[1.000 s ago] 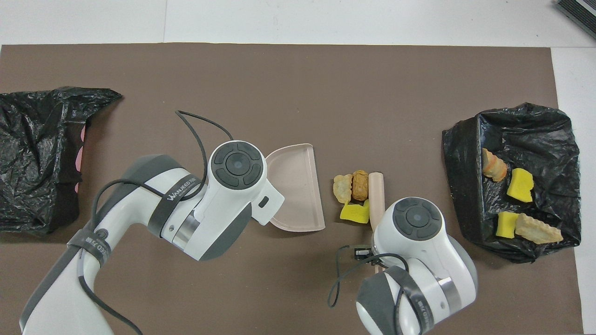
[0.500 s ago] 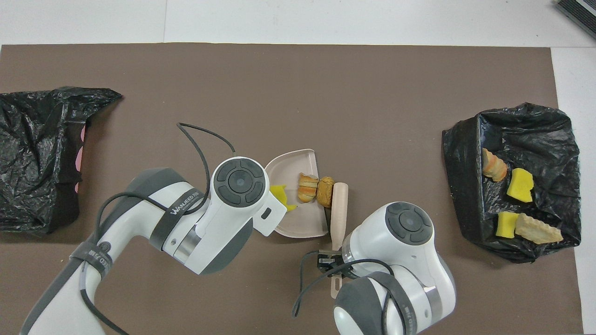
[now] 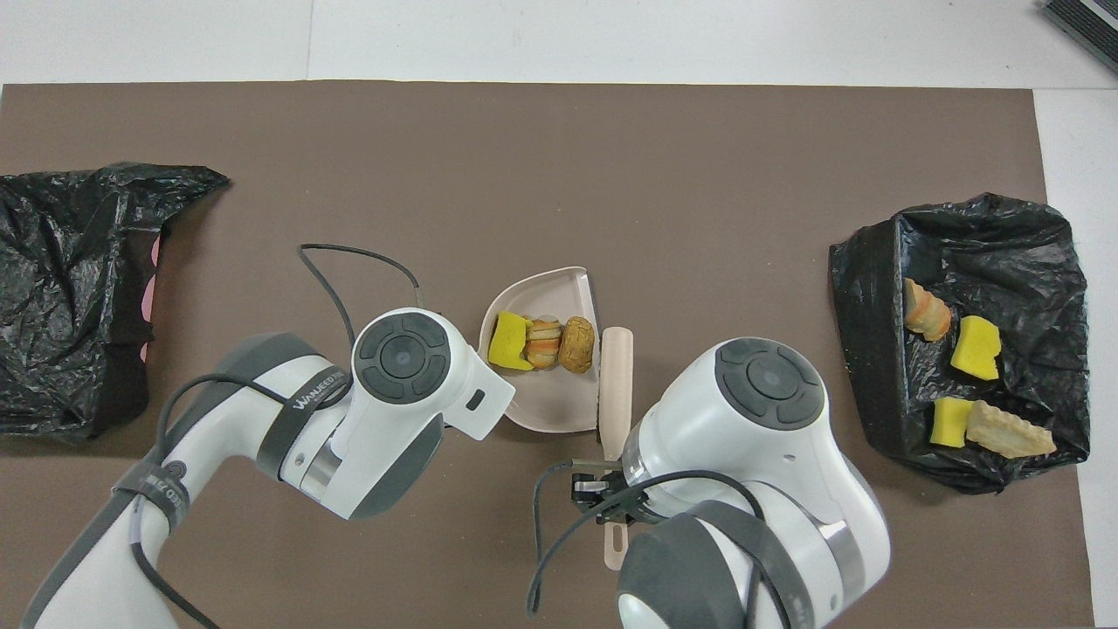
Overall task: Sweep and dump trash in bin
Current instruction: 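Sweep the remaining bread and sponge into the dustpan with the right gripper's brush, then carry the loaded dustpan with the left gripper to the black bag beside it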
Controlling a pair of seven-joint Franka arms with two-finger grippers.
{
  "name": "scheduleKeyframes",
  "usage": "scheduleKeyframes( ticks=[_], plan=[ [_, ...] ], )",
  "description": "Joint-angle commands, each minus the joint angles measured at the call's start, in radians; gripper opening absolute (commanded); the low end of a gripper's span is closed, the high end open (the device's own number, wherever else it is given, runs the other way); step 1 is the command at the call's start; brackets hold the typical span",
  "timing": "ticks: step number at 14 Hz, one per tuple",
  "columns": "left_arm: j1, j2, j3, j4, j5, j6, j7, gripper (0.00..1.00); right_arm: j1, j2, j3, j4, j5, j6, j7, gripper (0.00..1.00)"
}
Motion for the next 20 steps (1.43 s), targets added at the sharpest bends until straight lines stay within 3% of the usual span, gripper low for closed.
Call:
scheduleKeyframes(
  ticks=[1,4,6,9,16,20],
  plan=[
    [0.06,-0.011,0.001,-0.026,-0.091,0.054,0.159,0.0,-0.001,-0.102,0.015,-0.003,-0.099,-0.107,0.01,0.0],
    [0.111,-0.001,0.001,-0.024,-0.206,0.083,0.213,0.0,0.052,-0.189,0.026,-0.091,-0.084,-0.122,0.024,0.0],
    [0.149,-0.007,0.001,-0.02,-0.239,0.112,0.266,0.0,0.106,-0.188,0.036,-0.13,-0.068,-0.089,0.054,0.0],
    [0.25,-0.013,0.002,0.026,-0.277,0.056,0.39,0.0,0.18,-0.182,0.037,-0.177,-0.033,0.006,0.132,0.0],
    [0.442,0.003,0.01,0.298,-0.309,-0.262,0.519,0.0,0.302,-0.036,0.037,-0.214,-0.015,0.255,0.209,0.0],
    [0.571,0.019,0.009,0.374,-0.3,-0.348,0.629,0.0,0.333,0.065,0.037,-0.242,-0.015,0.424,0.211,0.0]
  ],
)
